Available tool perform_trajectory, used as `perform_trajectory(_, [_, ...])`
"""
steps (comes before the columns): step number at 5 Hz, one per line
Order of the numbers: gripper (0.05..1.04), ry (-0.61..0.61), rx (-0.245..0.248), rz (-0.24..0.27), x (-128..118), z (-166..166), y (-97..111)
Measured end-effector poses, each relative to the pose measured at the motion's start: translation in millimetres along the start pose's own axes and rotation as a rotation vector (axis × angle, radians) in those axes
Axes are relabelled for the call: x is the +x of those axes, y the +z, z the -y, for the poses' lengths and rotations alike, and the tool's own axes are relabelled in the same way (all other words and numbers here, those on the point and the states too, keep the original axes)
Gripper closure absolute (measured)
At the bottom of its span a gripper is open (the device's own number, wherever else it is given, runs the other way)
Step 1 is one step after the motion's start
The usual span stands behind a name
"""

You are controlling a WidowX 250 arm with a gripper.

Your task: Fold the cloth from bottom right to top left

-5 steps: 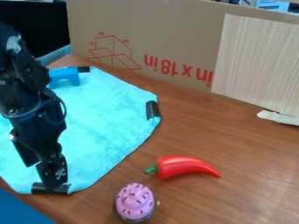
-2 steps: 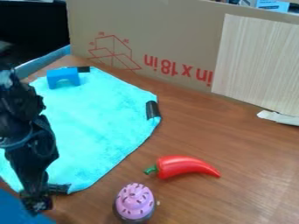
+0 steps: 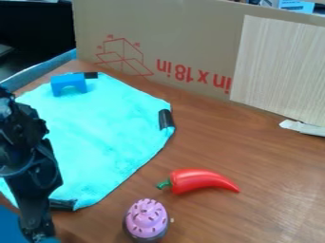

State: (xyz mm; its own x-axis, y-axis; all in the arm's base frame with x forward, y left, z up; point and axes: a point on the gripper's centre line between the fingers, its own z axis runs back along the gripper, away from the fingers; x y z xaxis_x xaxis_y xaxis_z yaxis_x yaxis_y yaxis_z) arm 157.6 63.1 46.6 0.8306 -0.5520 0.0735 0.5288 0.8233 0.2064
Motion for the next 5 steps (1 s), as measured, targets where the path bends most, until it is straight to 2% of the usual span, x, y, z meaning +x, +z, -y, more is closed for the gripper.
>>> perform_trajectory(1, [0.084,0.014,-0.020,-0.036,2,-1,-7])
perform_trajectory(2, [0.084,0.040,-0.030,-0.051,11,-7,-11])
perform_trajectory(3, [0.112,0.053,-0.002,-0.055,17,-13,-15])
perform_trajectory(4, [0.381,0.125,0.018,-0.063,22,-21,-22])
perform_trajectory(5, [0.676,0.159,0.017,-0.052,22,-24,-24])
